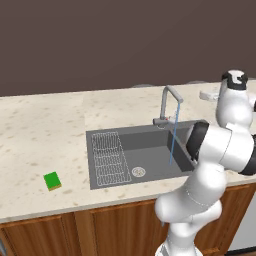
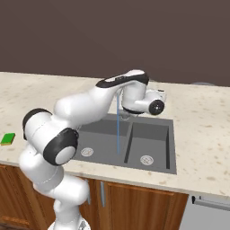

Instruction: Soak the sponge with water for a few seconds and then drop it inside the sink.

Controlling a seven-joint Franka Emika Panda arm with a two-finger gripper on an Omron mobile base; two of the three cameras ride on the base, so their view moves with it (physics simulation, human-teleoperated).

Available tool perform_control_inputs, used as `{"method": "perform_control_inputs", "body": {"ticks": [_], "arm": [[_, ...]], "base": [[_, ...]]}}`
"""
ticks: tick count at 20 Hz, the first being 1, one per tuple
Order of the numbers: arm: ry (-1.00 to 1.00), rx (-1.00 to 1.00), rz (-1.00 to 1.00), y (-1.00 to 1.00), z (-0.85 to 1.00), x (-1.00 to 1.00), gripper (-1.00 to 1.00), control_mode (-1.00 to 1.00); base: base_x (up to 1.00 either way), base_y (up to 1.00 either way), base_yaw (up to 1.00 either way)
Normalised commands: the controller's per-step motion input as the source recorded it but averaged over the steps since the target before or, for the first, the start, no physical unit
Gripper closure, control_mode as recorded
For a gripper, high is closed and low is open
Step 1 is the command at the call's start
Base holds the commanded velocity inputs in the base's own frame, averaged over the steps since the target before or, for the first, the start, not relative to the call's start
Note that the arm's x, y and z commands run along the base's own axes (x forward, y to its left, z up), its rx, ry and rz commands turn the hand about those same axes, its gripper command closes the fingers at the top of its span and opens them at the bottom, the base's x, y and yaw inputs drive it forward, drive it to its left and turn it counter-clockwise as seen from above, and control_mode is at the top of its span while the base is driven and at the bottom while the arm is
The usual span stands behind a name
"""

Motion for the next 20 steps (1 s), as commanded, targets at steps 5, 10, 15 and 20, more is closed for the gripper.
{"method": "perform_control_inputs", "body": {"ticks": [5,10,15,20], "arm": [[0.02,-0.02,-0.07,0.04,0.67,-0.32,-1.0,-1.0],[0.02,-0.06,-0.04,0.07,0.66,-0.4,-1.0,-1.0],[0.05,-0.12,0.0,0.33,0.45,-0.39,-1.0,-1.0],[0.22,-0.09,0.0,0.45,0.49,-0.21,-1.0,-1.0]], "base": [[0.0,0.0,0.0],[0.0,0.0,0.0],[0.0,0.0,0.0],[0.0,0.0,0.0]]}}
